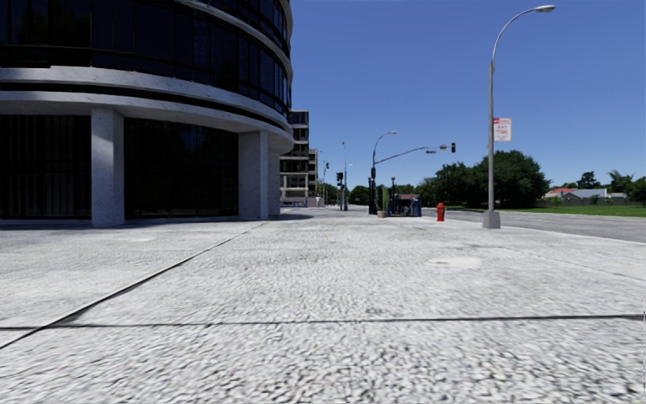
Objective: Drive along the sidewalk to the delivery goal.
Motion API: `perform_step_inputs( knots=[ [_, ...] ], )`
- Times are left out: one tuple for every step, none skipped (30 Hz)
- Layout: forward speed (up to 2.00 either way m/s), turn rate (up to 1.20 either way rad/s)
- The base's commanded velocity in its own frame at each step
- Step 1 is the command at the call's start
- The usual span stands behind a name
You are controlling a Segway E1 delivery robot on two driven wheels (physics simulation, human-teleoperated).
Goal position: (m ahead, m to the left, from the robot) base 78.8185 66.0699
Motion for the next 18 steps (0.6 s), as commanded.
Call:
perform_step_inputs(
  knots=[
    [1.44,0.00],
    [1.21,0.00],
    [1.03,0.00],
    [0.90,0.00],
    [0.86,0.00],
    [0.85,0.00],
    [0.85,0.00],
    [0.85,0.00],
    [0.85,0.00],
    [0.88,0.00],
    [0.89,0.00],
    [0.90,0.00],
    [0.90,0.00],
    [0.90,0.00],
    [0.90,0.00],
    [0.90,0.00],
    [0.90,0.00],
    [0.90,0.00]
  ],
)
